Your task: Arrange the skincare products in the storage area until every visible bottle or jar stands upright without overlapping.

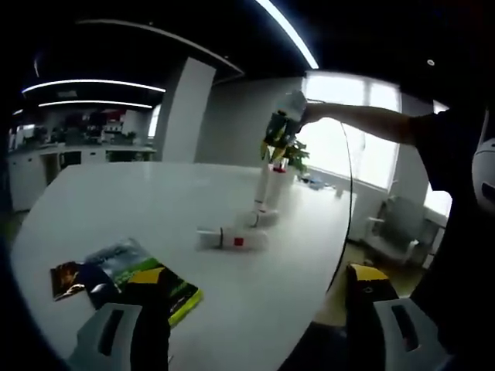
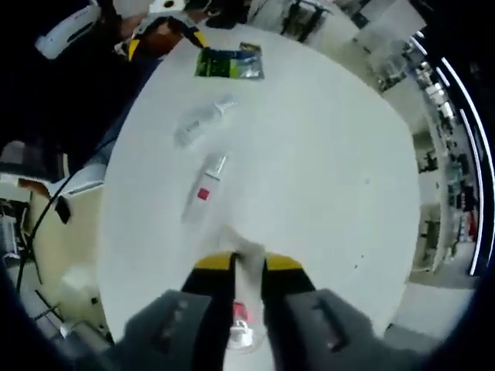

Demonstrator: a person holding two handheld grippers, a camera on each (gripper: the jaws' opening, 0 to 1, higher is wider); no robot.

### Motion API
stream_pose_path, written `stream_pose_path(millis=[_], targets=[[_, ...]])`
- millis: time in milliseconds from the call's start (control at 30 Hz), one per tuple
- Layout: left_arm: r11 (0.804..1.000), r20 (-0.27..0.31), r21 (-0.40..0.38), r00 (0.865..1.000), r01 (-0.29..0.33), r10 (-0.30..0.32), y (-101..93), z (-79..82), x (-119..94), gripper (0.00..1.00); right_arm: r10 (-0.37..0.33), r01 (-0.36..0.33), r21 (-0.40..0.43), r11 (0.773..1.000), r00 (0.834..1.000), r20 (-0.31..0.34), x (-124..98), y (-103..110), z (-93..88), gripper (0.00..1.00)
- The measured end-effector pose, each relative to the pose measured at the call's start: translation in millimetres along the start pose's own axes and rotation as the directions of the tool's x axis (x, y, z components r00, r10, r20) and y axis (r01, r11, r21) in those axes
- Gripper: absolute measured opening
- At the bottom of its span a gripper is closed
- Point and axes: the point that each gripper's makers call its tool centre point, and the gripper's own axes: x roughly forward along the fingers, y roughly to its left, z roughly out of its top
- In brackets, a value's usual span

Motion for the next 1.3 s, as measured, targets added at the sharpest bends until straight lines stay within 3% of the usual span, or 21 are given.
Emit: stream_pose_path(millis=[133, 533, 800, 900, 1000, 1300], targets=[[1.0, -0.001, 0.002, 1.0, 0.0, 0.0, 0.0, -0.2, -0.7, 0.96, 0.002, -0.002, 0.07, 0.998, 1.0, 0.006, 0.4, -1.8, -0.9, 0.1], [1.0, 0.0, 0.005, 1.0, -0.004, 0.004, 1.4, 1.7, -2.2, 0.96, 0.006, -0.004, 0.144, 0.99, 1.0, -0.017, 2.2, -12.8, -5.3, 0.1], [1.0, 0.006, 0.006, 1.0, -0.002, 0.002, 0.8, 3.8, -3.0, 0.95, 0.005, -0.003, 0.113, 0.994, 1.0, -0.024, 2.8, -9.1, -3.9, 0.11], [1.0, 0.004, 0.007, 1.0, -0.001, 0.001, 0.0, 3.2, -3.2, 0.95, 0.002, 0.002, 0.1, 0.995, 0.999, -0.034, 5.6, -7.2, -5.2, 0.16], [1.0, 0.0, 0.008, 1.0, -0.004, 0.004, 0.4, 2.2, -4.1, 0.95, 0.008, -0.005, 0.115, 0.993, 1.0, -0.024, 8.5, -3.8, -4.8, 0.3], [1.0, 0.004, 0.007, 1.0, -0.002, 0.002, -0.2, 2.4, -3.4, 0.95, -0.016, 0.018, 0.113, 0.993, 1.0, -0.018, 2.6, -5.5, -8.6, 0.33]])
